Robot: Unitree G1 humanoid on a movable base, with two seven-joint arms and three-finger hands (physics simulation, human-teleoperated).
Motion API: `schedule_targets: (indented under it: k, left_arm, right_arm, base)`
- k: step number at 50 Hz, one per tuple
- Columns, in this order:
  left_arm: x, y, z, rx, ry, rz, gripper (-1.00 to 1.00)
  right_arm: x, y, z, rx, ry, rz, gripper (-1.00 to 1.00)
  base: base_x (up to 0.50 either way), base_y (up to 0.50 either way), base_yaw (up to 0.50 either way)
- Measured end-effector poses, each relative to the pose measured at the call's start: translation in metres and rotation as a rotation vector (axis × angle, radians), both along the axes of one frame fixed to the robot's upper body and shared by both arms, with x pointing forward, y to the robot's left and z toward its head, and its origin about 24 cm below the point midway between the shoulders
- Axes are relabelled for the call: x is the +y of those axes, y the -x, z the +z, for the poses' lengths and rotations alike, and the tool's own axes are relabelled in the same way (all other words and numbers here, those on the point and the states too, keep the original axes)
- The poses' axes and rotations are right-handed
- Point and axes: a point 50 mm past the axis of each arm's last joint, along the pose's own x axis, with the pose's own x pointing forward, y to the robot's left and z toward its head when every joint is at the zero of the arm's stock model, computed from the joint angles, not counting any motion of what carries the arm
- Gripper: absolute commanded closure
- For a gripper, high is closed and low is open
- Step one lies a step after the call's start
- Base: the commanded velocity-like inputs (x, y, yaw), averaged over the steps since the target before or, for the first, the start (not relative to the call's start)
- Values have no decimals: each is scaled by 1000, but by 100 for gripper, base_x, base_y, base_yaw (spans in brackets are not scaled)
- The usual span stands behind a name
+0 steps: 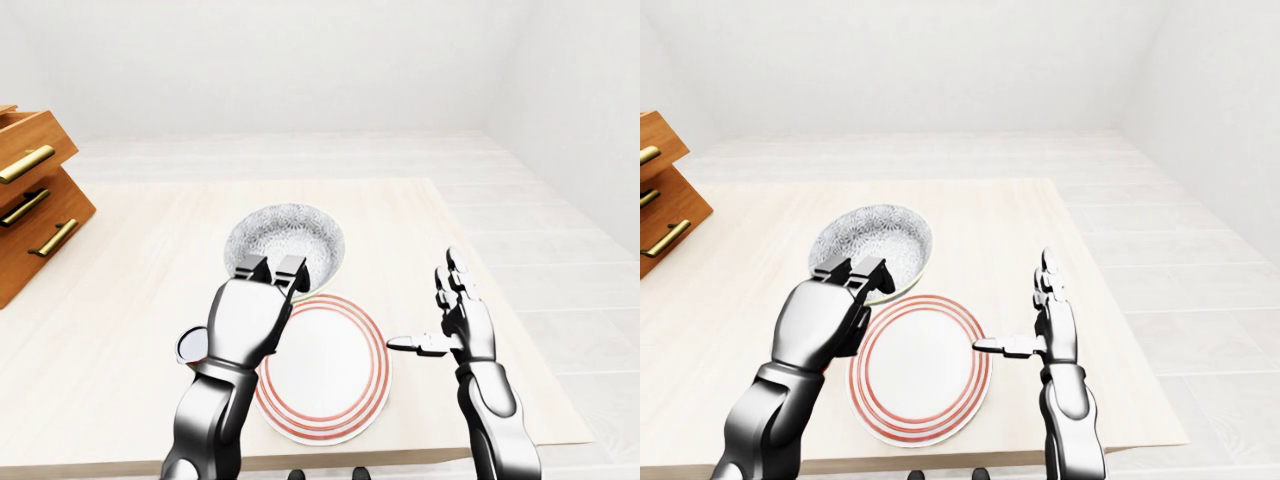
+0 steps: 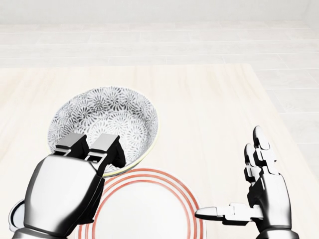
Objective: Put the bowl on the plate.
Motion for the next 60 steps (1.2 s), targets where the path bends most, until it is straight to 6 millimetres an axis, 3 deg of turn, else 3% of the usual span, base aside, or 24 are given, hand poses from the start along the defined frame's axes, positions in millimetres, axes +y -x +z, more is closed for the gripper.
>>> schedule_targets:
  k: [38,60]
  left_arm:
    - [-30,20,-37,72,8,-118,100]
    - [-35,30,-62,117,16,-153,100]
  right_arm:
    - [-2,4,-4,16,-3,-8,-100]
    - [-2,5,0,2,1,-7,-100]
  base:
    - [0,0,0]
    - [0,0,0]
